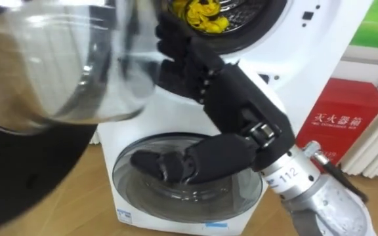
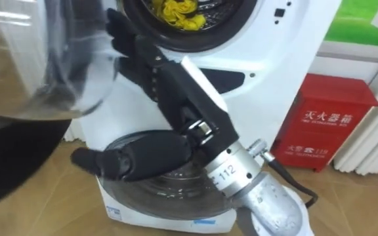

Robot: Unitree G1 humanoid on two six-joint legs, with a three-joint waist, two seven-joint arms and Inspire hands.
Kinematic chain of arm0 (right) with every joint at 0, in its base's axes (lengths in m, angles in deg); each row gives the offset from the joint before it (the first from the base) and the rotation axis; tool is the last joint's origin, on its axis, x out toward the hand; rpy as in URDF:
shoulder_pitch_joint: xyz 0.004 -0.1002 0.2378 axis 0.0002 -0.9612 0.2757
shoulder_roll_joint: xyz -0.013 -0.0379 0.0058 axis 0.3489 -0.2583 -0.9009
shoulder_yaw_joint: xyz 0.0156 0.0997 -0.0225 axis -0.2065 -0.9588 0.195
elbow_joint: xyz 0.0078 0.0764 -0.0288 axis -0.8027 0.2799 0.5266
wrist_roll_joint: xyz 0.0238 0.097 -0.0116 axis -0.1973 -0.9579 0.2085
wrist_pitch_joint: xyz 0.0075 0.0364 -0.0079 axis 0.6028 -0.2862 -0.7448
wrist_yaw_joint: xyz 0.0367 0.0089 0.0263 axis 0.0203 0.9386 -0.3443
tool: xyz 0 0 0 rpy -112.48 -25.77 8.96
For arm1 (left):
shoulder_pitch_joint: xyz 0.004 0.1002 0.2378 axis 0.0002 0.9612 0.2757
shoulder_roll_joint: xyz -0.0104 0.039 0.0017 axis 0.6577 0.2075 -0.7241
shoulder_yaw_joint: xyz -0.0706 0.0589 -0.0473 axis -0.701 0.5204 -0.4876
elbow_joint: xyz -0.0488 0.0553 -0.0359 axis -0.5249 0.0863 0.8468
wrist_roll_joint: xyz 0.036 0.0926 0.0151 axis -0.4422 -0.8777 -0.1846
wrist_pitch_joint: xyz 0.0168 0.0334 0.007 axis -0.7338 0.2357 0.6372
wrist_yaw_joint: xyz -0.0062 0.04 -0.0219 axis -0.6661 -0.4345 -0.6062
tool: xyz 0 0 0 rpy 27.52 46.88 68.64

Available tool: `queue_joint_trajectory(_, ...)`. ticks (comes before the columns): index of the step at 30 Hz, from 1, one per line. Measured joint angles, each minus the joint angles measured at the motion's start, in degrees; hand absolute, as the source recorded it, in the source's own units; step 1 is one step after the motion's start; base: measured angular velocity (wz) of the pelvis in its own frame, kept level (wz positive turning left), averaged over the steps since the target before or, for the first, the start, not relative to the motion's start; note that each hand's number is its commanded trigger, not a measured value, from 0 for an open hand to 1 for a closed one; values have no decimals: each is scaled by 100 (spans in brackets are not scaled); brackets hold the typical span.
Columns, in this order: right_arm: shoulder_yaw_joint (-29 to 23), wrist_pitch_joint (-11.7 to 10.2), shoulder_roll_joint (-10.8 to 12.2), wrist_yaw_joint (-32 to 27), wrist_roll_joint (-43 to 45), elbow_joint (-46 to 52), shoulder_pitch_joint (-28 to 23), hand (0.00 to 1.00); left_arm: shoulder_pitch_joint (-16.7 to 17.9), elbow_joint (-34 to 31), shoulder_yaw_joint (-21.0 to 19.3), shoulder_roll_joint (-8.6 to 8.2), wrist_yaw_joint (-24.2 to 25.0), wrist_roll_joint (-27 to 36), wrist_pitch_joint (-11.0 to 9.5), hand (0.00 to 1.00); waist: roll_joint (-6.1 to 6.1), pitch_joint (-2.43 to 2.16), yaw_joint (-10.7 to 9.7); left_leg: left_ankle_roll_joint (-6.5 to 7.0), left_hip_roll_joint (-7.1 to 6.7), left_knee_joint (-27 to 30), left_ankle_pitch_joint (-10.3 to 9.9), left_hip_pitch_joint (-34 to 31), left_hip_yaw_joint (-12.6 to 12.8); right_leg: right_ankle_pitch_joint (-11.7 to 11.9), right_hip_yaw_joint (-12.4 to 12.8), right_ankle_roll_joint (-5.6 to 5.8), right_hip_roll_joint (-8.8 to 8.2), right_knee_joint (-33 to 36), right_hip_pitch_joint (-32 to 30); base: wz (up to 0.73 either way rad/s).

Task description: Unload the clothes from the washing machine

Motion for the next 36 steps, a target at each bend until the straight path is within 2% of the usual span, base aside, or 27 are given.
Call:
queue_joint_trajectory(1, 73, 0, 14, 2, 0, -27, 43, 0, 85, 16, -2, 6, -1, 0, 1, 0, 23, 21, 59, 0, -3, 6, 0, 14, -77, -7, -21, 4, -1, -18, 45, 25)
queue_joint_trajectory(4, 275, -11, 61, -6, 3, -188, 267, 0, 247, 19, -23, 28, 0, 2, 9, 0, -28, 31, 330, 0, -3, 7, 0, 21, -160, -10, -62, 7, 8, -68, 105, 17)
queue_joint_trajectory(7, 602, -9, 79, 131, 2, -385, 618, 0, 332, 23, -23, 35, 26, 184, 39, 0, -71, 40, 410, 0, -23, 17, -1, -76, -351, -28, -214, 29, -25, -86, 97, 30)
queue_joint_trajectory(8, 737, -9, 76, 211, 2, -437, 685, 0, 339, 18, -67, 36, 50, 223, 45, 0, -86, 47, 513, 0, -28, 13, -1, -91, -392, -35, -281, 31, -41, -86, 102, 27)
queue_joint_trajectory(10, 860, -5, 86, 280, 2, -460, 705, 0, 326, 15, -123, 40, 89, 376, 44, 0, -110, 58, 638, 0, -40, 17, -1, -132, -458, -50, -376, 43, -72, -85, 109, 24)
queue_joint_trajectory(13, 887, -5, 80, 377, -9, -462, 714, 0, 336, 18, -133, 42, 91, 579, 45, 0, -130, 67, 692, 4, -59, 12, 0, -175, -554, -73, -490, 73, -92, -101, 127, 21)
queue_joint_trajectory(18, 885, -12, 44, 384, -78, -466, 714, 0, 326, 11, -130, 47, 85, 742, 45, 0, -121, 72, 664, 7, -60, -37, -2, -179, -554, -117, -521, 86, -108, -99, 128, 3)
queue_joint_trajectory(22, 883, -41, -19, 415, -217, -466, 713, 0, 251, -13, -126, 46, 82, 764, 52, 0, -61, 105, 646, 6, -38, -37, -2, -186, -499, -123, -479, 70, -84, -83, 73, -8)
queue_joint_trajectory(30, 882, -39, -84, 414, -170, -467, 631, 0, 207, -166, -131, 43, 2, 802, 88, 0, -33, 111, 524, 7, -41, -30, -1, -207, -401, -122, -373, 73, -78, -83, 24, -4)
queue_joint_trajectory(31, 880, -40, -107, 396, -149, -467, 530, 0, 206, -153, -141, 37, 3, 800, 87, 0, -9, 126, 517, 7, -41, -38, -1, -157, -354, -120, -323, 75, -71, -81, 45, -17)
queue_joint_trajectory(36, 643, -50, -377, 314, 317, -482, -132, 0, 267, -163, -252, 14, 11, 814, 121, 0, 100, 103, 293, 7, -42, -41, -1, -117, -146, -106, -208, 92, -68, -70, 37, -14)
